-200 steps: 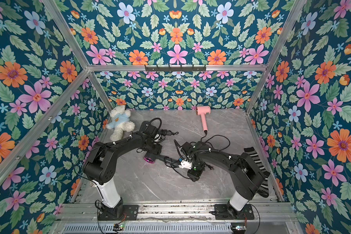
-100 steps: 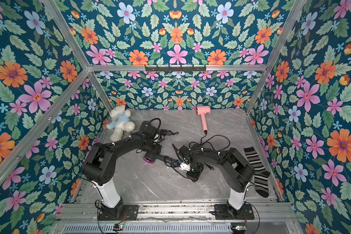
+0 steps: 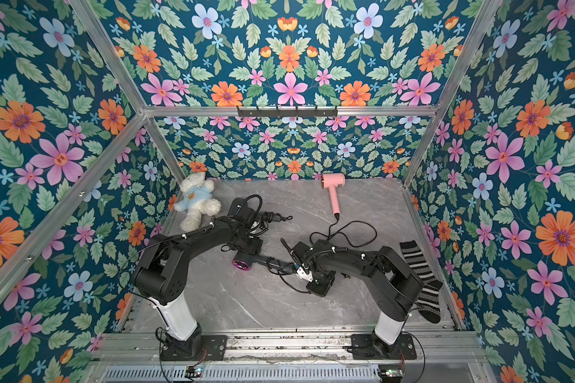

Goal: Wrap the cord around the hair dryer
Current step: Wrap the power cord around the hair dryer.

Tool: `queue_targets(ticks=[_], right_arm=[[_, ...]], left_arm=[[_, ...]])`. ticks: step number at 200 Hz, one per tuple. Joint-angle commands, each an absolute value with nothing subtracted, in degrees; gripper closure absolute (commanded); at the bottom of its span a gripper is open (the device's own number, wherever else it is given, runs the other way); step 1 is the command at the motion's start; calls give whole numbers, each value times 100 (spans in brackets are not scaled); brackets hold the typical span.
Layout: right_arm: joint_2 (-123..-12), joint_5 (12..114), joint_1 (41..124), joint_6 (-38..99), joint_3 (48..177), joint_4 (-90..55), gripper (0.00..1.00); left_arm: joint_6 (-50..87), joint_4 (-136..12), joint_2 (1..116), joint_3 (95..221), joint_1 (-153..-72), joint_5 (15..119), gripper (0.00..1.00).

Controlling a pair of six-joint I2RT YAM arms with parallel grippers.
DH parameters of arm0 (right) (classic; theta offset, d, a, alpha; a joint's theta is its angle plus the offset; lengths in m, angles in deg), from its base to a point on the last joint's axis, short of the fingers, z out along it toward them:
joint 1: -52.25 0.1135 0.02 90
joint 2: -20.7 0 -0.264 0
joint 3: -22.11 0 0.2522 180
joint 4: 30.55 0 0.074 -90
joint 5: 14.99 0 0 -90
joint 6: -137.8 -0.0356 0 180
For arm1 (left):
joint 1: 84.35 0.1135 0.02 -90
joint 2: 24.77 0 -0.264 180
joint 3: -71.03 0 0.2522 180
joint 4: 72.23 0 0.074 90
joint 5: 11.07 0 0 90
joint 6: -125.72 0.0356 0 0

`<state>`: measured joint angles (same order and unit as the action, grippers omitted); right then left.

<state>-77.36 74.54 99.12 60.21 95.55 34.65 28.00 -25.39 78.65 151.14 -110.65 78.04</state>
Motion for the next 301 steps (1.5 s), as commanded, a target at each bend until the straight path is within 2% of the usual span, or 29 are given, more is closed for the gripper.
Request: queue_targets(ticks=[1, 17, 42, 44, 45, 49, 130, 197, 237, 301], right_arm=[[-7657, 7220, 9916, 5985, 9572, 3375, 64], [-7657, 7260, 9918, 6027, 9546, 3325, 55], [-7721, 7363, 9918, 6191, 9554, 3290, 51], [-7726, 7367, 9918, 6205, 9554, 3283, 47], [-7731, 7368, 9918, 6227, 9561, 3275, 40], [-7745, 7364, 9917, 6251, 9570, 3273, 37], [-7934, 6824, 9925, 6371, 9537, 3014, 40], [-7881, 7075, 9935, 6025, 9590, 3313, 59], [-7552, 7062, 9944, 5843, 9633, 3521, 76], [-6729, 6398, 9979, 5704, 9738, 3713, 96]], left_arm=[[2845, -2175, 7893, 15128, -11061, 8176, 100], [2842, -2189, 7895, 15124, -11063, 8166, 100], [2847, -2203, 7870, 15089, -11064, 8160, 100], [2857, -2201, 7869, 15082, -11063, 8164, 100], [2854, -2200, 7869, 15081, -11063, 8165, 100], [2852, -2207, 7861, 15075, -11063, 8157, 100], [2880, -2253, 7837, 15027, -11063, 8154, 100], [2871, -2245, 7789, 15002, -11063, 8189, 100], [2862, -2257, 7738, 15011, -11063, 8187, 100], [2658, -2444, 7729, 15082, -11062, 8130, 100]])
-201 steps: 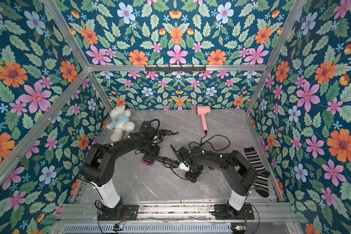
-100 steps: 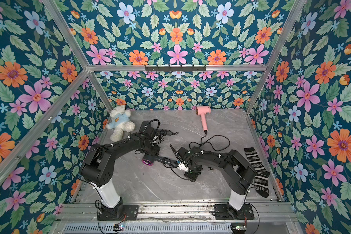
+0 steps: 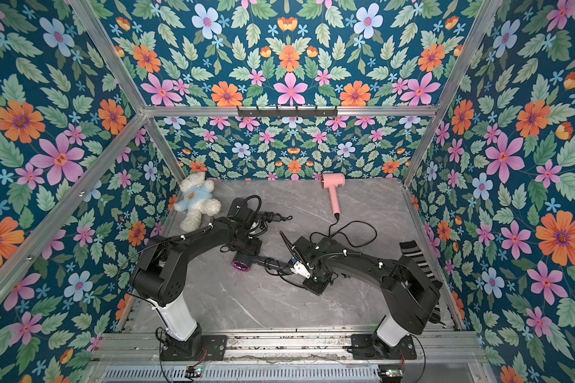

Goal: Wrap the cord around the hair dryer
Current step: Wrap the power cord around the hair dryer.

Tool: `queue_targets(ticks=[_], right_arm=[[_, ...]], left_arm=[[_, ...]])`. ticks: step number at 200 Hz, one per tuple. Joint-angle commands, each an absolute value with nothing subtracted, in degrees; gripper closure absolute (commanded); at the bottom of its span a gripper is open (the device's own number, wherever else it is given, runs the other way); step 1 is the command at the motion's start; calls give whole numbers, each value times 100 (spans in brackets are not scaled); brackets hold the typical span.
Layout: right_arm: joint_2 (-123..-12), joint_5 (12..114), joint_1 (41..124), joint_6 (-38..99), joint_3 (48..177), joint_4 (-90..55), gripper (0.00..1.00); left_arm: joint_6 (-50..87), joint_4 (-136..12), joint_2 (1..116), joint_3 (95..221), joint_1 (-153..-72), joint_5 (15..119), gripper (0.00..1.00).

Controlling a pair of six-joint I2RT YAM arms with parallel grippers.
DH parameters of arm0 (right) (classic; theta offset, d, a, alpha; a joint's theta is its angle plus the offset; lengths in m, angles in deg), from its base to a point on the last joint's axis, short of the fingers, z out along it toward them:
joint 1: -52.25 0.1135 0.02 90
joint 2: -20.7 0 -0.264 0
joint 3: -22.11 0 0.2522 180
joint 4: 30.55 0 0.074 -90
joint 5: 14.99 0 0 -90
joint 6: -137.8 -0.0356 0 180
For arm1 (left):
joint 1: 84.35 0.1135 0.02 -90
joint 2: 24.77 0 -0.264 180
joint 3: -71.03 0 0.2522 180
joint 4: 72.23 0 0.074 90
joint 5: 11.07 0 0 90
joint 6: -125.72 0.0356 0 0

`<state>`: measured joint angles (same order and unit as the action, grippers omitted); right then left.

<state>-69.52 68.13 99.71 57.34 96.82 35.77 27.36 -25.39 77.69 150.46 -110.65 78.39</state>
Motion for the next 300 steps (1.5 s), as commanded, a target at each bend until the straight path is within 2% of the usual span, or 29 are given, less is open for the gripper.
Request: queue_targets(ticks=[1, 21, 59, 106, 161, 214, 242, 278, 286, 300], right_arm=[[-6715, 6382, 9979, 5704, 9743, 3711, 96], [-6492, 6128, 9975, 5617, 9821, 3691, 100], [-6485, 5915, 10268, 5366, 10306, 3473, 100], [-6120, 5268, 10453, 5206, 10717, 2940, 100], [-5678, 5456, 10614, 5236, 10969, 2637, 100], [-6227, 5332, 9663, 5547, 11044, 1963, 100], [-6646, 5742, 9626, 5735, 11340, 2615, 100], [-6728, 6132, 9005, 5654, 10771, 3276, 100], [-6801, 6279, 8891, 5742, 10697, 3448, 90], [-6970, 6471, 8863, 6167, 10589, 3669, 64]], left_arm=[[2649, -2454, 7728, 15081, -11058, 8130, 100], [2443, -2610, 7651, 15085, -11053, 8106, 100], [1786, -3121, 7474, 14943, -11106, 8237, 100], [1464, -3416, 7115, 14651, -11223, 8997, 100], [1700, -3628, 6760, 14397, -11402, 9660, 100], [2576, -3367, 6269, 14093, -11634, 8843, 100], [2344, -3039, 6257, 14088, -11596, 9558, 100], [2037, -3063, 6421, 14138, -11464, 9585, 100], [1908, -3055, 6488, 14156, -11382, 9579, 100], [1699, -3058, 6589, 14175, -11197, 9451, 100]])
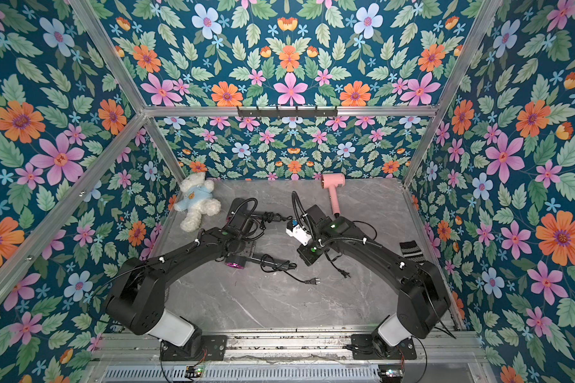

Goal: Wrap the cord around the hair dryer
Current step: Wrap the power cord around the hair dryer.

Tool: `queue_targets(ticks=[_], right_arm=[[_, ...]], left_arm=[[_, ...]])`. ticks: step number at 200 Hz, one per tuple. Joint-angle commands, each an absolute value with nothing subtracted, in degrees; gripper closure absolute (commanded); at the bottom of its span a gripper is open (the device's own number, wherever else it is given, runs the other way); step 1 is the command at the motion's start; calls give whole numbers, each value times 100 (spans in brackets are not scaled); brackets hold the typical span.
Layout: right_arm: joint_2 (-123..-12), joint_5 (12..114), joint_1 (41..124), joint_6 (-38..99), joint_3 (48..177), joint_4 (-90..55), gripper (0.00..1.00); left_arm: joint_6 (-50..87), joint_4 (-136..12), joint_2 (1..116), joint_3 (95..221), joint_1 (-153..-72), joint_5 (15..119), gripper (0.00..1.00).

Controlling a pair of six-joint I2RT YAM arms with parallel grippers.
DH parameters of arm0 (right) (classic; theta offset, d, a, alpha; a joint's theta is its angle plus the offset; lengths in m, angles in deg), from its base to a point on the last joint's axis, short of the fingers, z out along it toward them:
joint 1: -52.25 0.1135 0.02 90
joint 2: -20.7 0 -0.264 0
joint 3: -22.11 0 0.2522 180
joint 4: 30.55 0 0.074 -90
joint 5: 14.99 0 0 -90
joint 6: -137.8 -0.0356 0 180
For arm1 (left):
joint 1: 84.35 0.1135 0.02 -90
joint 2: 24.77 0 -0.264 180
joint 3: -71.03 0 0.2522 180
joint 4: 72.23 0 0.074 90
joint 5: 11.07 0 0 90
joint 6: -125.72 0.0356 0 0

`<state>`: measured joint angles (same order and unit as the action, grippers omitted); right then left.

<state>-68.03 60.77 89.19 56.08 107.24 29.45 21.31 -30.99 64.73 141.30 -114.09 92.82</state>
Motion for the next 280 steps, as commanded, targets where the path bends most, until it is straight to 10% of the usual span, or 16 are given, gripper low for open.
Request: queue_targets(ticks=[1, 62, 157, 280], right_arm=[[-6981, 6472, 8863, 6207, 10582, 3671, 63], [-7910, 6037, 8870, 7259, 10547, 3234, 42], [-8761, 6284, 9187, 7197, 10653, 3203, 44], [-8736, 7101, 9671, 6592, 10292, 3132, 80]], left_arm=[[1687, -3068, 6592, 14170, -11192, 9441, 100], [1644, -3263, 6895, 14265, -11107, 9080, 100], [1630, -3273, 6932, 14290, -11112, 8905, 100], [1593, -3195, 6720, 14298, -11107, 8844, 100]])
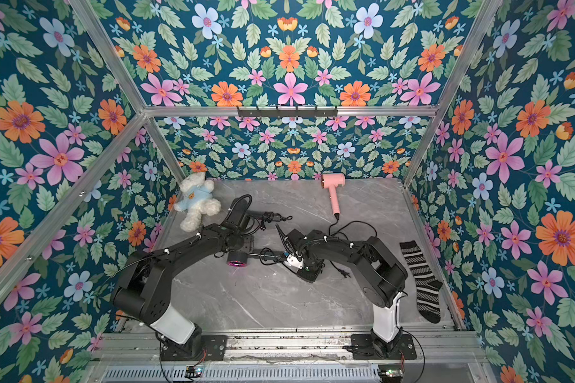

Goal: Wrap the cord around the hair dryer
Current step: Wrap the power cord around the hair dryer.

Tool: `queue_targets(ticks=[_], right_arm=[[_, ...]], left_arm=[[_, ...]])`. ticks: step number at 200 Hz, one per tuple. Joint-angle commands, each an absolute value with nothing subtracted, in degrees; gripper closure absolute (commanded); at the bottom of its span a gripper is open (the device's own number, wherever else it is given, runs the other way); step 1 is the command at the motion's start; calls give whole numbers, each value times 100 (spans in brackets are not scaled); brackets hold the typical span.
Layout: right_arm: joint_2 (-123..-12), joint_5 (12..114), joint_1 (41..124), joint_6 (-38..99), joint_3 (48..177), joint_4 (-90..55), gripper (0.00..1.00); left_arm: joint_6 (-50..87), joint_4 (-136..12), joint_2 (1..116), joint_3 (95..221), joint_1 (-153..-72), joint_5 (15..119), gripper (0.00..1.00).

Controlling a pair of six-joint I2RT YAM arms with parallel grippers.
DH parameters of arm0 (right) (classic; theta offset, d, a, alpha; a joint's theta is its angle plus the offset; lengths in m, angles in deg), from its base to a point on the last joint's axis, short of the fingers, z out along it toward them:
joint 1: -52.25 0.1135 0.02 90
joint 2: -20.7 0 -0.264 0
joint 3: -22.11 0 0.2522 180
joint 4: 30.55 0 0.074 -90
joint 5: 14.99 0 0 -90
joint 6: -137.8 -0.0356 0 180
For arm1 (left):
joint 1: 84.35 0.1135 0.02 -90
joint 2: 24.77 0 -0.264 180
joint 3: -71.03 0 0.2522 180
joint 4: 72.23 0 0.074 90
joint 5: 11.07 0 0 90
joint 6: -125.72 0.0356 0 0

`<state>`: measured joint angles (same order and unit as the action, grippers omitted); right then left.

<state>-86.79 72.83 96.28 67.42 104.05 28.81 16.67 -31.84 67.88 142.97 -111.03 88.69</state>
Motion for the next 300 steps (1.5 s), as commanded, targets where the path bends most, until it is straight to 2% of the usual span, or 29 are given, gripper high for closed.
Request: queue_targets(ticks=[1, 24, 36, 48, 78, 94, 134, 184, 216, 256, 276, 300], right_arm=[[-8734, 7085, 9672, 6587, 10292, 3130, 81], [-8550, 6820, 9731, 6465, 10267, 3163, 90], [-8438, 6646, 9787, 6412, 10257, 3201, 92], [-8290, 6424, 9855, 6357, 10241, 3184, 100], [-7563, 5058, 9955, 6161, 10128, 2692, 100], [-7138, 4677, 10059, 6013, 10184, 2519, 100], [-6940, 4706, 10287, 6047, 10820, 2826, 100], [-7161, 5523, 9995, 6607, 11518, 3394, 100], [-7246, 5309, 9555, 6792, 11611, 3197, 100], [-7352, 4343, 8971, 6853, 11646, 2864, 100], [-7614, 3996, 8772, 6931, 11642, 2849, 100], [-7718, 3652, 8614, 6861, 11418, 2640, 100]], left_arm=[[1594, -3198, 6714, 14298, -11107, 8835, 100], [1454, -3563, 6612, 14180, -11065, 8287, 100], [1325, -3791, 6574, 14114, -11029, 7960, 100], [1167, -4011, 6553, 14066, -11006, 7732, 100], [815, -4291, 6636, 14034, -10996, 7764, 100], [713, -4300, 6714, 14019, -10995, 8003, 100], [990, -3640, 6956, 14393, -11333, 9152, 100], [2052, -2944, 6538, 14342, -11652, 9284, 100], [2747, -2996, 6075, 13922, -11652, 8374, 100], [3268, -3691, 5452, 13245, -11643, 6179, 100], [3150, -4350, 5109, 12774, -11548, 5180, 100], [2393, -5505, 4637, 12148, -11220, 4401, 100]])
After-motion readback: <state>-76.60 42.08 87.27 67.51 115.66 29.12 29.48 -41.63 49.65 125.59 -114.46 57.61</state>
